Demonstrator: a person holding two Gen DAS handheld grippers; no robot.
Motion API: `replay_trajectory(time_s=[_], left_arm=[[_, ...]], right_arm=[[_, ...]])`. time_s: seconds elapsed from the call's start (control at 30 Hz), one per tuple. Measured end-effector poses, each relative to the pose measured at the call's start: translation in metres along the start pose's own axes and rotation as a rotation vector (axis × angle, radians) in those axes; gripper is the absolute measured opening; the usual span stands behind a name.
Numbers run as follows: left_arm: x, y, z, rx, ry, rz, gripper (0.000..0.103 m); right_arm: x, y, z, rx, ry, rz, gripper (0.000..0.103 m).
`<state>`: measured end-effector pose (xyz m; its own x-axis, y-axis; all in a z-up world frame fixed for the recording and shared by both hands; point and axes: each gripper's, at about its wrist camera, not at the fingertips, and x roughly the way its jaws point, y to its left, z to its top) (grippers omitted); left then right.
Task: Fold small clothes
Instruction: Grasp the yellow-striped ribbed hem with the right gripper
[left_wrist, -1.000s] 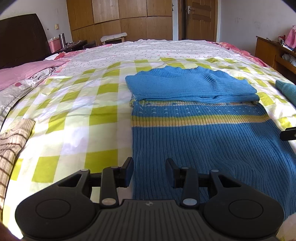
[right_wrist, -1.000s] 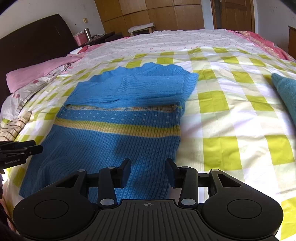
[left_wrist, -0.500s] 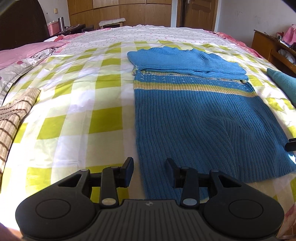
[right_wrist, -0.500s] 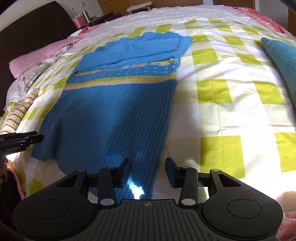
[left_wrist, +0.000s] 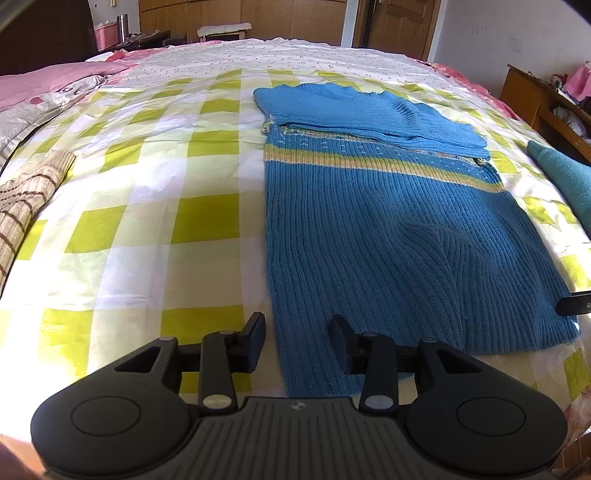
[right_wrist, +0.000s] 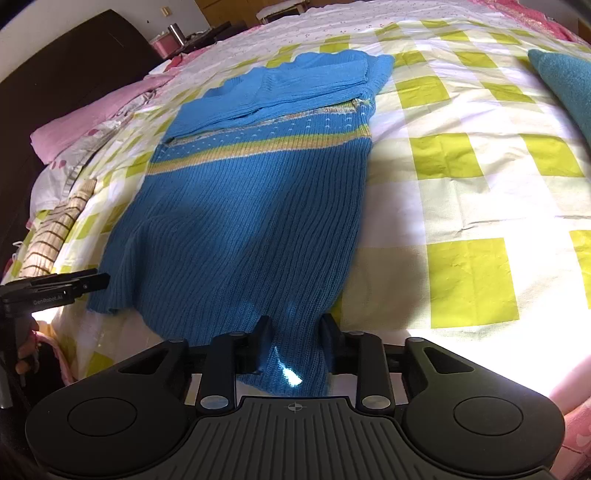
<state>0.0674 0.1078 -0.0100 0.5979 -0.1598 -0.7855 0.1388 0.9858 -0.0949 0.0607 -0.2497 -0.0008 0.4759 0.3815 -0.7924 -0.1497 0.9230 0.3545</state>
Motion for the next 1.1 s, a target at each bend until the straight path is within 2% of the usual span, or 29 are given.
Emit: replay_trajectory(time_s=[0.03, 0.07, 0.13, 0.2, 0.3, 0.47, 0.63, 0.77, 0.87, 1.1], left_arm=[[-0.001, 0.0, 0.0, -0.003, 0.0, -0.009, 0.04], [-0.001, 0.0, -0.001, -0.004, -0.001, -0.015, 0.036], [-0.003, 0.001, -0.001, -0.01, 0.0, -0.025, 0.022], [-0.005, 0.003, -0.001, -0.031, 0.0, -0.041, 0.017], [-0.011, 0.008, -0.002, -0.066, -0.009, -0.069, 0.015], [-0.026, 0.009, -0.001, -0.079, -0.049, -0.1, 0.014], [-0.021, 0.007, -0.003, -0.048, -0.046, -0.055, 0.014], [-0.012, 0.009, -0.005, -0.07, -0.01, -0.049, 0.015], [-0.011, 0.01, -0.007, -0.074, -0.009, -0.05, 0.016], [-0.004, 0.009, -0.004, -0.101, -0.005, -0.08, 0.029]], right_arm=[[0.0, -0.002, 0.001, 0.017, 0.004, 0.017, 0.015], [0.0, -0.003, 0.001, 0.029, 0.003, 0.027, 0.013], [-0.002, -0.007, 0.001, 0.05, -0.007, 0.035, 0.011], [-0.007, -0.011, 0.002, 0.076, -0.027, 0.044, 0.011], [-0.02, -0.019, 0.004, 0.128, -0.077, 0.069, 0.01], [-0.042, -0.029, 0.002, 0.184, -0.136, 0.082, 0.01], [-0.047, -0.039, 0.003, 0.205, -0.155, 0.035, 0.01], [-0.037, -0.037, 0.006, 0.182, -0.126, -0.005, 0.01], [-0.029, -0.034, 0.006, 0.174, -0.105, -0.01, 0.015], [-0.011, -0.035, 0.004, 0.188, -0.066, 0.025, 0.026]])
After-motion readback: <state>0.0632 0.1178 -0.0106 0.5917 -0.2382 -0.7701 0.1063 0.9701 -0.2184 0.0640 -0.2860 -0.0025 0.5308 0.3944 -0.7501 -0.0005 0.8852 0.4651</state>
